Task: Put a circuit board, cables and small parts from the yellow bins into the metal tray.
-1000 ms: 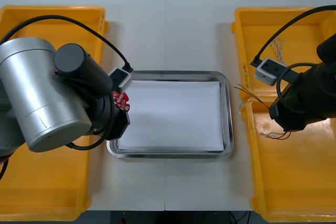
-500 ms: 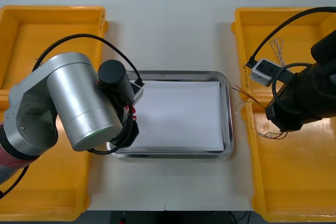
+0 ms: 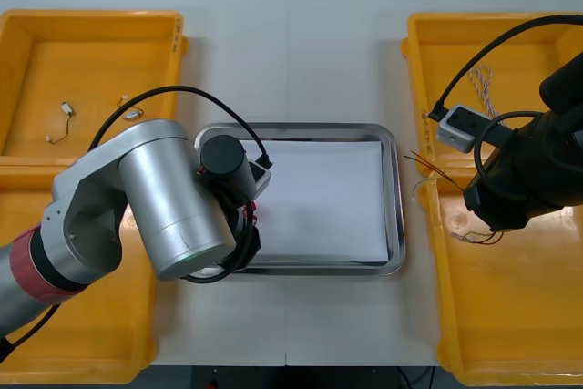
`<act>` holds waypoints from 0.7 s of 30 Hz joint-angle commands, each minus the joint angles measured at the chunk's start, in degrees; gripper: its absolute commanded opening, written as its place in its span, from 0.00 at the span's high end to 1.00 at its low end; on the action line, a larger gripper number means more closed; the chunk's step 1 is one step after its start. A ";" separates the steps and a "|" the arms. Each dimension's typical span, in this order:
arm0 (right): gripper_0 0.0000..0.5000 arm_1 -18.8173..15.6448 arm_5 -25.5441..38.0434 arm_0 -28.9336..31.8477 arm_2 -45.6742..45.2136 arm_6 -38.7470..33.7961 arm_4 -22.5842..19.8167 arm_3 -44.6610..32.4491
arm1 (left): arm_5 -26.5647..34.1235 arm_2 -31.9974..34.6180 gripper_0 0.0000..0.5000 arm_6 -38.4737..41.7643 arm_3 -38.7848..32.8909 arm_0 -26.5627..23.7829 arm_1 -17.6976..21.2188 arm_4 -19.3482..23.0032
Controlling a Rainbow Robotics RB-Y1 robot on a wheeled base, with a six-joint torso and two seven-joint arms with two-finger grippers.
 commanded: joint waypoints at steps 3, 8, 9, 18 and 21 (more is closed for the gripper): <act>1.00 0.10 2.21 -1.92 0.79 -1.18 2.19 -2.19 | -3.52 -3.19 1.00 5.49 2.94 -3.55 -2.57 -1.43; 1.00 0.18 2.65 -1.92 0.79 -1.18 2.54 -2.19 | -5.19 -3.89 1.00 5.40 4.88 -3.82 -3.36 -2.14; 1.00 0.27 2.82 -1.92 0.70 -1.26 2.54 -2.19 | -5.37 -3.89 1.00 5.40 4.88 -3.82 -3.36 -2.05; 1.00 0.71 3.70 -1.92 0.79 -1.70 2.71 -2.19 | -5.81 -5.12 1.00 5.49 5.14 -3.82 -2.75 -1.70; 1.00 0.71 3.70 -1.92 0.79 -1.88 2.98 -2.19 | -5.81 -5.21 1.00 5.49 5.23 -3.73 -2.48 -1.34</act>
